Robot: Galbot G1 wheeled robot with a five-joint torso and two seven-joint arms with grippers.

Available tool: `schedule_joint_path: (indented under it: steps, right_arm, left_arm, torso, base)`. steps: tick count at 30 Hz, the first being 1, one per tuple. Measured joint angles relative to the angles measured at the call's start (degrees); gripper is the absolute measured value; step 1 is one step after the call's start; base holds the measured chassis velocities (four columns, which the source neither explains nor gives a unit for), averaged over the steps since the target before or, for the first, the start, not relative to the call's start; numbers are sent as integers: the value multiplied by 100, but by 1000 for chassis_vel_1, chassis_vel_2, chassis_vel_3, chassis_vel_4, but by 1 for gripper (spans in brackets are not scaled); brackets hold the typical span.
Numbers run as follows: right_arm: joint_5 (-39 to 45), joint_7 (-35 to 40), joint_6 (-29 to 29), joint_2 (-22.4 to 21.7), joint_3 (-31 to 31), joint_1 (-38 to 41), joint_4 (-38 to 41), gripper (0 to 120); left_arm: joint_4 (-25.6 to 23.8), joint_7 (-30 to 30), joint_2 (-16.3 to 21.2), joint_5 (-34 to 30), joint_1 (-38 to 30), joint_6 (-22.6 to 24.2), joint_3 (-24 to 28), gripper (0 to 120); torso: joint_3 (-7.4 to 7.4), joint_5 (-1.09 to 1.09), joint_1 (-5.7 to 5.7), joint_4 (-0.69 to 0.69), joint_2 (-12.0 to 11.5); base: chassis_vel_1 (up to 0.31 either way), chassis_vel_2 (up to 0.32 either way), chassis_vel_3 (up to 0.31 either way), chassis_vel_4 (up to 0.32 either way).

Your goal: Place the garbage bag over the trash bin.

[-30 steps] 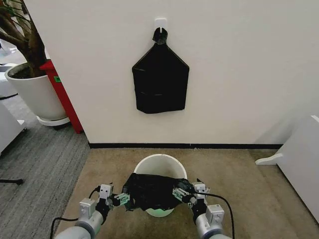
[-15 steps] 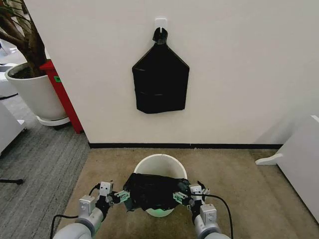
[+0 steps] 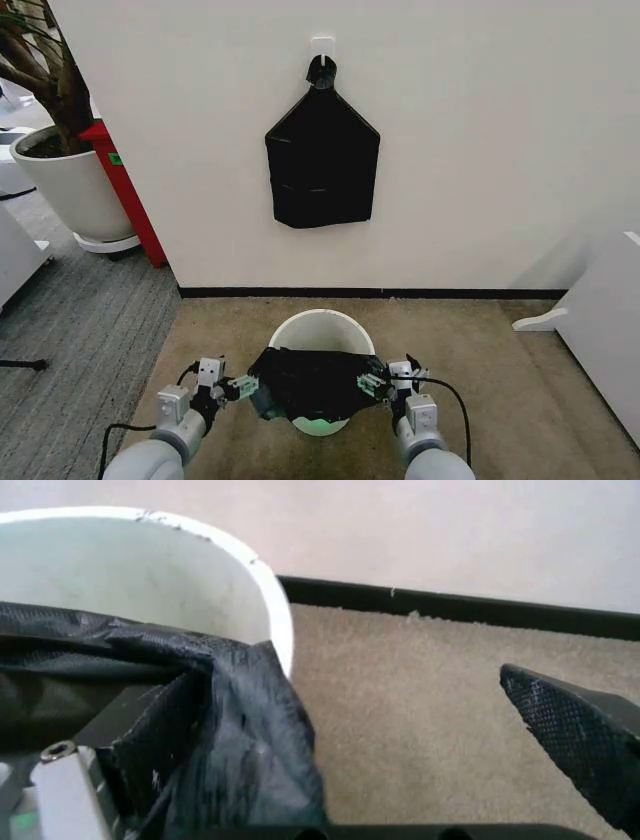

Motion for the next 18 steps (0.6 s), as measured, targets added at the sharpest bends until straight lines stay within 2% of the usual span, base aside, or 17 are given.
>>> schedule_joint_path:
  steps: [10,18]
  right_arm:
    - [-15,-323,440,-47,106,202,-366,100]
    - [-7,-502,570,-50,123,422,-662,100]
  left_arm:
    - [250,87,97,-46,-235,-105,17,100]
    - [533,214,84,22,-422,-285,27,100]
  torso:
    - [0,0,0,0,0]
    - [0,0,0,0,0]
  base:
    - [0,0,0,0]
    - [0,0,0,0]
